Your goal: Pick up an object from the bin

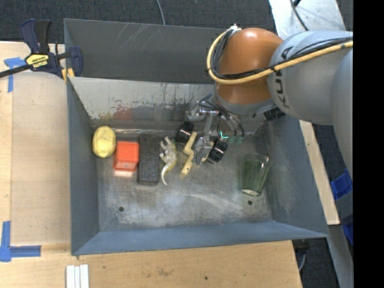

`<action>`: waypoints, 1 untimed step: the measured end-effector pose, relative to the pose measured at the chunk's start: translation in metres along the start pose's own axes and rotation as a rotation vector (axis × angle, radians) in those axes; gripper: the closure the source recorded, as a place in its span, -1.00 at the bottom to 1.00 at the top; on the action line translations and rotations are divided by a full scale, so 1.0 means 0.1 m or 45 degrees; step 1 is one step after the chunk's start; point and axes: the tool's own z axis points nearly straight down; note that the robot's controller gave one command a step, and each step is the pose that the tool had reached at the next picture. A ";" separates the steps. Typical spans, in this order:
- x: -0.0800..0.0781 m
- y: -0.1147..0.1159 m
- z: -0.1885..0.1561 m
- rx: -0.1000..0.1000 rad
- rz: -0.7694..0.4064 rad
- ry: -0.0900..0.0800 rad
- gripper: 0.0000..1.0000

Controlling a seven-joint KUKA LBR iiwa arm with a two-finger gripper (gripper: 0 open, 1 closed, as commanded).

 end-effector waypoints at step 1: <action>-0.01 -0.01 -0.05 0.004 0.000 0.001 1.00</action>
Offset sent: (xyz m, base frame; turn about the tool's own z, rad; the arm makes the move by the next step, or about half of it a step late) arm 0.0000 0.0000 0.0000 0.0000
